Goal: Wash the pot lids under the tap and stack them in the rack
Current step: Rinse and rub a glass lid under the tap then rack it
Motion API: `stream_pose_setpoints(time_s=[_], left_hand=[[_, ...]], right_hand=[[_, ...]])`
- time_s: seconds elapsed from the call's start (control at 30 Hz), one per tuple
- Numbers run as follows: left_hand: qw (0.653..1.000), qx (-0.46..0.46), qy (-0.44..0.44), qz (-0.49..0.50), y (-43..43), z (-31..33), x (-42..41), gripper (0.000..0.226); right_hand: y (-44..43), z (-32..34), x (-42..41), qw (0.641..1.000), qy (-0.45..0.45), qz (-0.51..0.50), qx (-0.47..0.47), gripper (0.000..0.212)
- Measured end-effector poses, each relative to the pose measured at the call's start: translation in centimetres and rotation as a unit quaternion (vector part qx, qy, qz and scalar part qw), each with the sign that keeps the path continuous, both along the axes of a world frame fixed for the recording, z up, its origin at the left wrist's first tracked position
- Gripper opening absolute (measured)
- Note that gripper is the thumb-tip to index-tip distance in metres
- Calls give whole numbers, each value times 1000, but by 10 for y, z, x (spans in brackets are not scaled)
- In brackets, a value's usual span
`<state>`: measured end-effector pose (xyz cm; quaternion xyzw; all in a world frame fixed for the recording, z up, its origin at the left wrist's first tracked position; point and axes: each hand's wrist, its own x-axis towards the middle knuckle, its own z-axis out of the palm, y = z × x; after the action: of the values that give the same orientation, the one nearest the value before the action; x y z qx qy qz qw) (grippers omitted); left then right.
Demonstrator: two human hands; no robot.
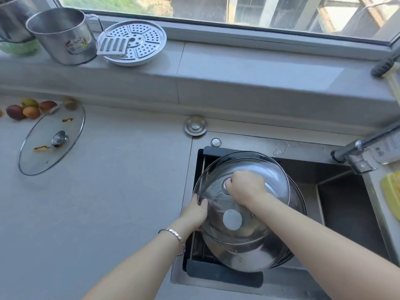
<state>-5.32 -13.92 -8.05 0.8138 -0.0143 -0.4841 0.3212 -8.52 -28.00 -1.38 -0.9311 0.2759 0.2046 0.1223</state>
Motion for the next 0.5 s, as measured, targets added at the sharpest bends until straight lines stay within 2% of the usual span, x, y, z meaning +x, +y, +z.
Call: stream_pose_setpoints(time_s=[0.13, 0.2, 0.37, 0.5], left_hand=[[990, 82, -38, -105, 4, -1, 5, 60], [987, 99, -31, -120, 6, 2, 8, 60], [995, 79, -9, -61, 8, 6, 6, 56], [997, 80, 10, -19, 5, 12, -7, 56]], right_hand=[[2, -1, 0, 1000, -7, 0, -2, 34], [4, 1, 1, 1000, -5, 23, -12, 37], [3, 6, -7, 997, -18, 53, -47, 40], [-14, 4, -27, 995, -59, 24, -76, 44]])
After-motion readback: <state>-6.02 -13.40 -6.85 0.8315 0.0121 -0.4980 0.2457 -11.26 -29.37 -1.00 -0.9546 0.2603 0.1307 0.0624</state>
